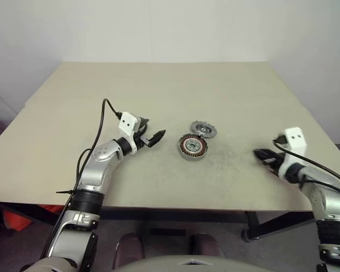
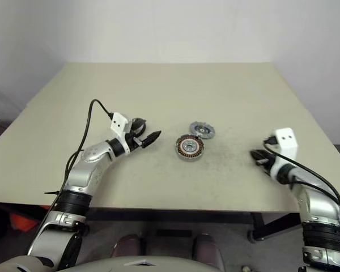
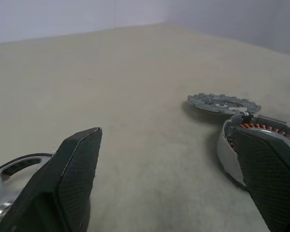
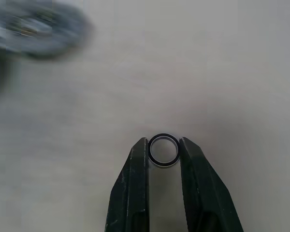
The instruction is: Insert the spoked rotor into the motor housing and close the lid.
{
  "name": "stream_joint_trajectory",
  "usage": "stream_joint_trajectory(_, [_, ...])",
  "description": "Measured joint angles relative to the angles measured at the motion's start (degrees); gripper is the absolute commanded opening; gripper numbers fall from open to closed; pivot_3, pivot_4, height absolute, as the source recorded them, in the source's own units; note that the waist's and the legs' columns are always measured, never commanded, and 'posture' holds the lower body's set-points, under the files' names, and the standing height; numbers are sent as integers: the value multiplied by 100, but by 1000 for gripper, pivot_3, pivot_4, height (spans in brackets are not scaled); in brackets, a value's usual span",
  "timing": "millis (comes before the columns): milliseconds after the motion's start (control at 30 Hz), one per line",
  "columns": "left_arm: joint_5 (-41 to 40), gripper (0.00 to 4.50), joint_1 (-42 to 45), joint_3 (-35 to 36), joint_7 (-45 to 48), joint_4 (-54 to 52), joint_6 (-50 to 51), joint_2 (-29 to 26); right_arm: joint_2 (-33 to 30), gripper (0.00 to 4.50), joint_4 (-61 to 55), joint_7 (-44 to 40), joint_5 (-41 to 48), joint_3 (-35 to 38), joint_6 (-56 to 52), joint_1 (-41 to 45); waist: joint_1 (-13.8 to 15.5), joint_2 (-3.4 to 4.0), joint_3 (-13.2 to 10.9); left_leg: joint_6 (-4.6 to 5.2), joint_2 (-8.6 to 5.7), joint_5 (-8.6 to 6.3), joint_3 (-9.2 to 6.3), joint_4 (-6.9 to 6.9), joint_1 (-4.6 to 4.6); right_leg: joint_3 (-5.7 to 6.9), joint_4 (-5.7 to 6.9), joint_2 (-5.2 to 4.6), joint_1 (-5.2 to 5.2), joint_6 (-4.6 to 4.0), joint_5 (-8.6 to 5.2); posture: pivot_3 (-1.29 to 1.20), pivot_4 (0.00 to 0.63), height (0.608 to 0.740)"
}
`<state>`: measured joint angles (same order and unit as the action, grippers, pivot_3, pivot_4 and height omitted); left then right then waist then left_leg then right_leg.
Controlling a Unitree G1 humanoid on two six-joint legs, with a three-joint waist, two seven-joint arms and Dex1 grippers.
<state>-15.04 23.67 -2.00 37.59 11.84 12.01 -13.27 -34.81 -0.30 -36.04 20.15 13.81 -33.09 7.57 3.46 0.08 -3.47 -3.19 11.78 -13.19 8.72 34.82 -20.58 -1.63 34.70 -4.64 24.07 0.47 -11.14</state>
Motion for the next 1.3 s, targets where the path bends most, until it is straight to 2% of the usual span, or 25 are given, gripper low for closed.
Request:
stream_joint_trajectory(200, [-9, 4500, 57, -29, 68, 1, 53, 19, 371, 585, -1392, -116, 266, -1033, -548, 742, 65, 0, 1, -15, 1, 11, -8, -16, 3, 7, -4, 1, 2, 0, 0, 0, 0, 740])
stream_joint_trajectory(500, [-9, 4500, 60, -35, 68, -12, 99, 10, 1002, 585, -981, -129, -75, -2379, -683, 1073, 86, -2, 0, -46, 1, 28, -11, -25, -2, 11, -3, 0, 17, -3, -4, 0, 0, 740])
stream_joint_trajectory(667, [-8, 4500, 28, 3, 9, -125, 100, -32, 1015, 585, -519, -122, -247, -2367, -518, 1212, 81, -3, 0, -49, -1, 30, -11, -25, -3, 10, -1, -1, 17, -3, -4, 0, 0, 740])
stream_joint_trajectory(1300, [-8, 4500, -82, 5, -59, -151, 100, -22, 899, 585, -394, -136, -462, -2175, -362, 1117, 79, -3, 0, -52, 0, 32, -12, -27, -2, 10, 3, 1, 17, -4, -4, 0, 0, 740])
